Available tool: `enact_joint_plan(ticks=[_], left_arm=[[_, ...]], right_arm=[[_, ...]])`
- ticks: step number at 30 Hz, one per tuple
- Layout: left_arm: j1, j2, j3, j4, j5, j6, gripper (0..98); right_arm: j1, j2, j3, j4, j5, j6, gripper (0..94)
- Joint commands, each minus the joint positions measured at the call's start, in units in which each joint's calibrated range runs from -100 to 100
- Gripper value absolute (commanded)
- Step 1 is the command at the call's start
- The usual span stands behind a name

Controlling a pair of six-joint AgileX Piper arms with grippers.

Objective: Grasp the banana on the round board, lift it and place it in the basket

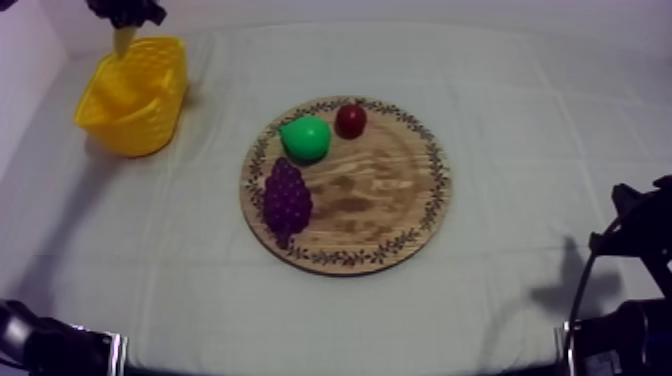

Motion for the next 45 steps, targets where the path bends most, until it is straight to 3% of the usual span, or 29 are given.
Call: enact_joint_plan(ticks=[1, 8, 26, 34, 41, 45], left_arm=[[-2.5, 0.9, 1.2, 0.18, -1.9, 0.2, 31.0], [-5.6, 5.2, 3.0, 0.60, -6.1, 1.3, 31.0], [-8.0, 13.1, 8.3, 2.52, -16.4, 4.4, 31.9], [-8.6, 14.2, 8.9, 4.08, -18.6, 3.6, 35.1], [-9.4, 14.0, 11.0, 6.42, -22.9, 0.9, 50.6], [-9.6, 13.2, 11.8, 6.96, -23.7, 0.2, 49.1]], right_arm=[[0.0, 0.0, 0.0, 0.0, 0.0, 0.0, 0.3], [0.0, 0.0, 0.0, 0.0, 0.0, 0.0, 0.3], [0.0, 0.0, 0.0, 0.0, 0.0, 0.0, 0.3], [0.0, 0.0, 0.0, 0.0, 0.0, 0.0, 0.3], [0.0, 0.0, 0.0, 0.0, 0.0, 0.0, 0.3], [0.0, 0.0, 0.0, 0.0, 0.0, 0.0, 0.3]])
